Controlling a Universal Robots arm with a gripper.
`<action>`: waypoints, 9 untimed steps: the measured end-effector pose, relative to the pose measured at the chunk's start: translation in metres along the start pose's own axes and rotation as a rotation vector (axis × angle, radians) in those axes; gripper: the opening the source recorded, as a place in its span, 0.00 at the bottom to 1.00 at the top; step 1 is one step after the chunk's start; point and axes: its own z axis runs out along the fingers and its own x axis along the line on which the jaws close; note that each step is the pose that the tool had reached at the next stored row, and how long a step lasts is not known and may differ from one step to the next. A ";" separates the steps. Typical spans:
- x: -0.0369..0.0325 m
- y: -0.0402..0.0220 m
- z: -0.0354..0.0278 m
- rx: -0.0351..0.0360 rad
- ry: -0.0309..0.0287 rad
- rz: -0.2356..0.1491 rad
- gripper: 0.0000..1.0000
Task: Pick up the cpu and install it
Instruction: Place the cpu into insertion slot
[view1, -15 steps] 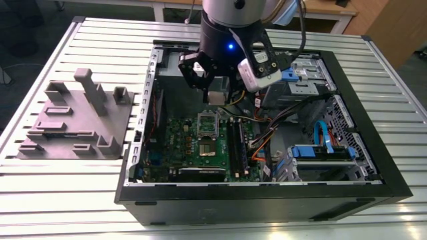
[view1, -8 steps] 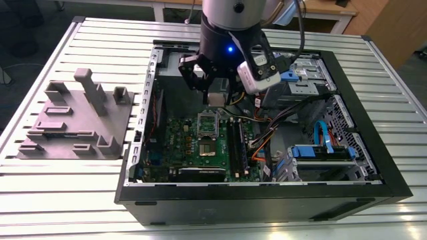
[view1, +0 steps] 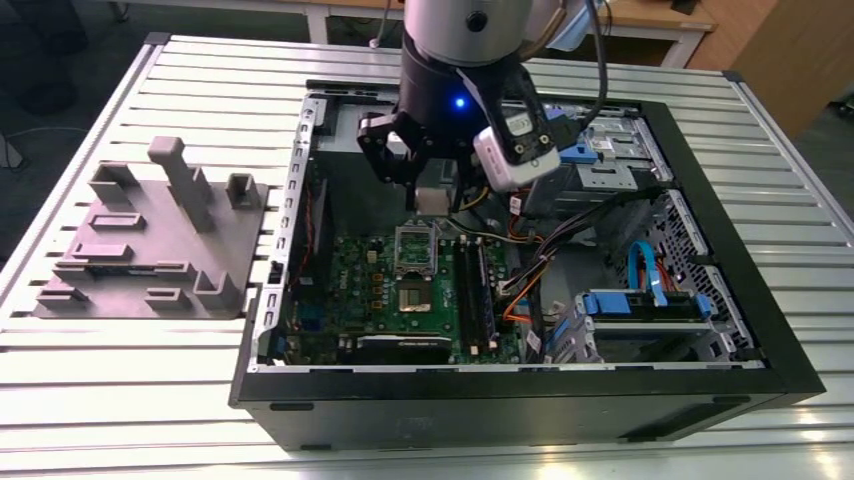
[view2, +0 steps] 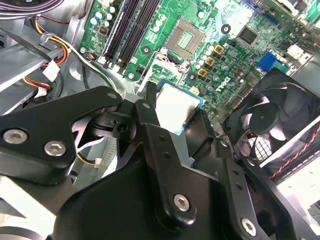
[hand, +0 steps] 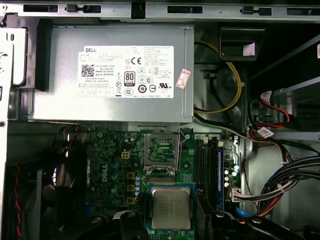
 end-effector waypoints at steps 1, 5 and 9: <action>0.0000 0.0000 0.0004 0.0000 0.0000 0.000 0.47; 0.0000 -0.0001 0.0018 0.0000 0.0000 0.000 0.47; 0.0000 -0.0002 0.0030 0.0001 0.0000 0.000 0.47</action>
